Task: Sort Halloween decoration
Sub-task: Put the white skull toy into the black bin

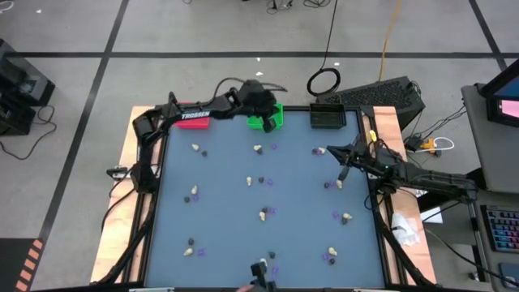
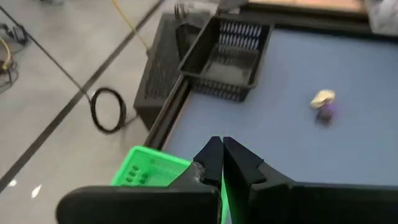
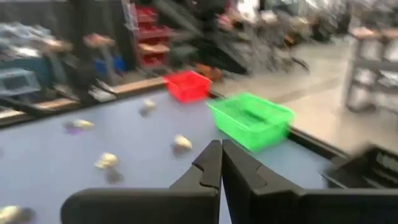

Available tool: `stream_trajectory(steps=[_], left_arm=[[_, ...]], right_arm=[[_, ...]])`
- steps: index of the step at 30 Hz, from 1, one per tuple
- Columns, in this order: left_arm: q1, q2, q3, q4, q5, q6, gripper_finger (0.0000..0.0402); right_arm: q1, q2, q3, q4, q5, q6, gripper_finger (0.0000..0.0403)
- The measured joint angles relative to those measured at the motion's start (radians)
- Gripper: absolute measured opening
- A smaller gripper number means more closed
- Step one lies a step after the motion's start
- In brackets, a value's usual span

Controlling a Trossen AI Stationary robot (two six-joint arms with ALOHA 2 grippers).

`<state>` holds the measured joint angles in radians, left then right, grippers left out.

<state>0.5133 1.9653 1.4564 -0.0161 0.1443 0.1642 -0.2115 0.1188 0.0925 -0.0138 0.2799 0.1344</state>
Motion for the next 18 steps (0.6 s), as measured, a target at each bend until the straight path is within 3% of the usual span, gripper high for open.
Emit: stream_trajectory(steps=[8, 18], left_arm=[[-0.056, -0.173, -0.424, 0.466, -0.026, -0.149, 0.0008], [-0.132, -0.357, -0.854, 0.999, -0.048, -0.185, 0.0008]], right_arm=[[-0.005, 0.246, 0.083, -0.168, 0.132, 0.188, 0.0025], [-0.108, 0.545, 0.198, -0.285, 0.090, 0.358, 0.0116]])
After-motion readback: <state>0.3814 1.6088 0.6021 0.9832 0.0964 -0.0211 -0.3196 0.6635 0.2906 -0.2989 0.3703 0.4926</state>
